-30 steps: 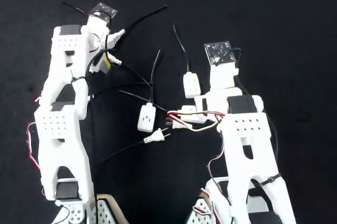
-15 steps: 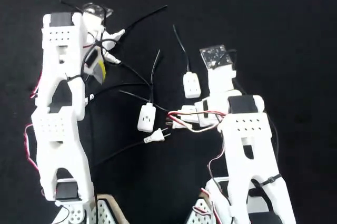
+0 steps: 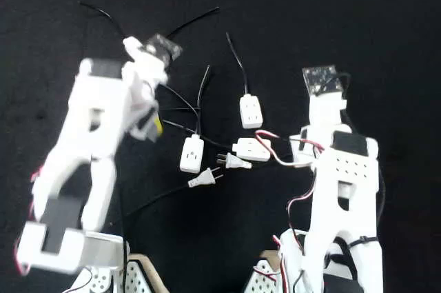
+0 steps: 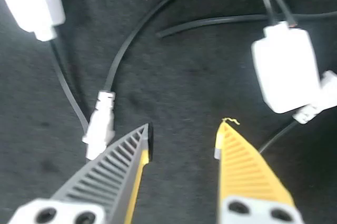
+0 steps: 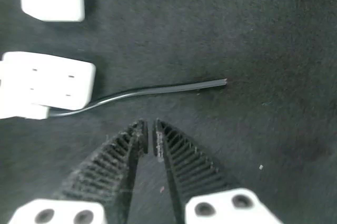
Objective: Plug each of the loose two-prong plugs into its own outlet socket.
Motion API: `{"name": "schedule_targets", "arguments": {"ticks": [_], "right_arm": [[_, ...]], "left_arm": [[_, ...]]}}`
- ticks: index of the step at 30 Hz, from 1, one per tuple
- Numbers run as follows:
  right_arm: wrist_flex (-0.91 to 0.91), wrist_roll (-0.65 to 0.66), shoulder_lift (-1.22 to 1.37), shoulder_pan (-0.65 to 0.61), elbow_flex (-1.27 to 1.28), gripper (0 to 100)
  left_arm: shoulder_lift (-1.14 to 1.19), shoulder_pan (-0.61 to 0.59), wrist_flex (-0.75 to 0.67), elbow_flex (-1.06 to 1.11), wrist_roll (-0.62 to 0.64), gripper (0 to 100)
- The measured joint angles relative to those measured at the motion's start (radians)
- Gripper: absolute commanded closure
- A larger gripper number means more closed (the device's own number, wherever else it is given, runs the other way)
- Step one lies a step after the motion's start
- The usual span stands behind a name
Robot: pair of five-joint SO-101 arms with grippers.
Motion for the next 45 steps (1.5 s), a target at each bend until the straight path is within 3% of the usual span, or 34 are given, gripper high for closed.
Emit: {"name": "schedule_targets", "arguments": {"ticks": [5,10,21,25,33,36,39,45], "right_arm": [[-0.163,0.094,0.000,0.049,0.133,97.3],[-0.184,0.100,0.000,0.054,0.170,97.3],[-0.209,0.101,0.000,0.054,0.192,97.4],[-0.215,0.101,0.000,0.054,0.196,97.4],[-0.235,0.103,0.000,0.054,0.204,97.5],[-0.236,0.103,0.000,0.054,0.204,97.6],[-0.236,0.103,0.000,0.052,0.204,97.6],[-0.236,0.103,0.000,0.052,0.207,97.6]], "left_arm": [[-0.282,0.147,-0.207,0.348,0.163,73],[-0.367,0.284,-0.299,0.443,0.295,73],[-0.114,0.316,-0.516,0.456,0.620,73],[-0.029,0.273,-0.578,0.456,0.695,77],[-0.034,0.259,-0.611,0.453,0.686,96],[-0.023,0.252,-0.594,0.430,0.664,96],[-0.029,0.256,-0.522,0.425,0.632,96],[-0.017,0.224,-0.252,0.319,0.410,96]]}}
